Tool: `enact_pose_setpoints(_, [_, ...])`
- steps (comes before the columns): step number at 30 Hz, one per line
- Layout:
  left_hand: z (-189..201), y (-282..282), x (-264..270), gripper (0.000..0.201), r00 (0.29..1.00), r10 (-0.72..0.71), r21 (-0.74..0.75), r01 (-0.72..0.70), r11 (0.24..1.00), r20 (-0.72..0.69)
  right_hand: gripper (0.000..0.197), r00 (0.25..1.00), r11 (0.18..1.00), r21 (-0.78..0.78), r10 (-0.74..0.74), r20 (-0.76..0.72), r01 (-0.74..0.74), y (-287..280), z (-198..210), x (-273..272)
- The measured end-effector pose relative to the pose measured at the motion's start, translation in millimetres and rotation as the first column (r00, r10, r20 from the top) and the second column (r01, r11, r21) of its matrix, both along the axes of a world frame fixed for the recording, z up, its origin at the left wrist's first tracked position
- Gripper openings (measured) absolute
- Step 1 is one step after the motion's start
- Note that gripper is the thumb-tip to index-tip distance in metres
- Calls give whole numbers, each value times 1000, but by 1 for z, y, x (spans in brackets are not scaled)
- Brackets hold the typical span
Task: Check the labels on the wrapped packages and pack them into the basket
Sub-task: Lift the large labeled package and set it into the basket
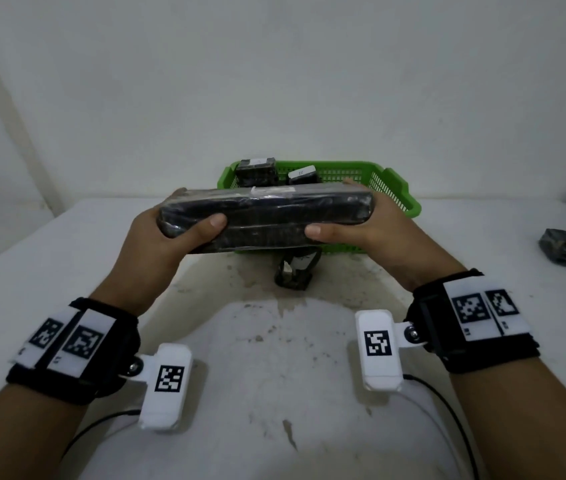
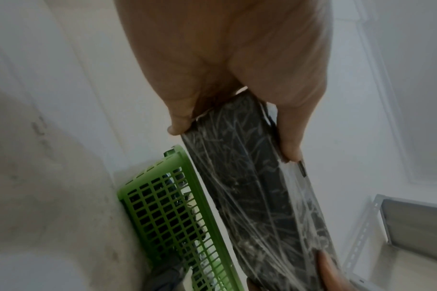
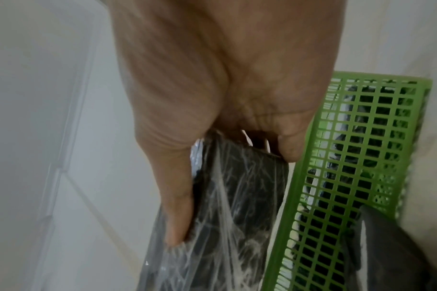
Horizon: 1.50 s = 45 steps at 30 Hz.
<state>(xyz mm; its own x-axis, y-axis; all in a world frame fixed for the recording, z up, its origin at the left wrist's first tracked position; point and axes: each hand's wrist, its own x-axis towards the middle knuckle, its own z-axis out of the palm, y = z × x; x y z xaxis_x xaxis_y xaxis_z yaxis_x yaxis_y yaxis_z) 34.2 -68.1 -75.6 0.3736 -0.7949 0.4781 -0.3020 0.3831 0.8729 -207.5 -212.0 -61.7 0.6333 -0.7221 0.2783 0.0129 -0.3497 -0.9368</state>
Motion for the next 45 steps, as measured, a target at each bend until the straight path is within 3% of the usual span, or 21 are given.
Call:
enact_pose_setpoints(2, [-1,1,0,53,999,24,-46,-23,999,26,89,999,995,95,21,36,-24,-1,0,3])
enact_pose_setpoints(6, [-2,3,0,96,999,20,-50,-17,999,49,54,990,957,290,-20,139,-21,7,7,8])
enact_pose_setpoints(10, [-1,6,-4,103,989,-52,-35,57,998,142,40,980,918,384,-154,128,94,8,-3,15])
enact_pose_setpoints(12, [-1,3,1,104,989,-106,-17,109,994,106,43,969,913,384,-204,140,137,6,-7,17])
enact_pose_setpoints(14, [2,2,4,105,981,-191,41,193,980,-34,46,953,925,338,-246,177,176,6,-7,17])
enact_pose_setpoints(16, [2,-2,4,91,954,-210,82,231,969,-213,47,944,943,280,-248,218,183,8,-5,18])
enact_pose_setpoints(18, [3,-5,-3,55,953,-147,83,174,981,-264,45,943,958,231,-225,244,169,12,-3,18])
enact_pose_setpoints(20, [1,-6,-8,39,951,-100,65,124,990,-292,46,957,971,196,-179,227,135,14,-2,16])
enact_pose_setpoints(24, [0,-3,-5,47,955,-42,13,48,999,-294,61,996,995,87,-46,83,39,20,1,12])
enact_pose_setpoints(28, [3,2,-9,38,927,-117,72,152,986,-357,67,990,997,59,-61,129,53,21,1,15])
enact_pose_setpoints(30, [2,2,-10,38,940,-53,78,84,993,-338,75,988,996,59,-74,132,66,19,0,17])
enact_pose_setpoints(34, [-2,-2,-13,42,963,-23,57,40,998,-267,45,953,971,178,-197,228,158,18,-1,19])
enact_pose_setpoints(37, [-2,-2,-14,46,958,-57,72,80,994,-281,41,940,967,166,-230,251,192,18,-4,22])
enact_pose_setpoints(39, [0,-1,-11,43,953,-6,74,30,997,-301,46,950,975,153,-195,245,160,17,-5,23])
enact_pose_setpoints(41, [1,0,-6,39,949,41,80,-17,997,-312,59,977,992,118,-67,203,43,17,-5,22])
enact_pose_setpoints(43, [2,1,-4,38,946,30,100,2,995,-324,73,988,995,94,24,155,-39,18,-8,22])
enact_pose_setpoints(45, [4,3,-3,43,942,-16,119,59,991,-334,78,988,996,90,9,156,-24,16,-10,22])
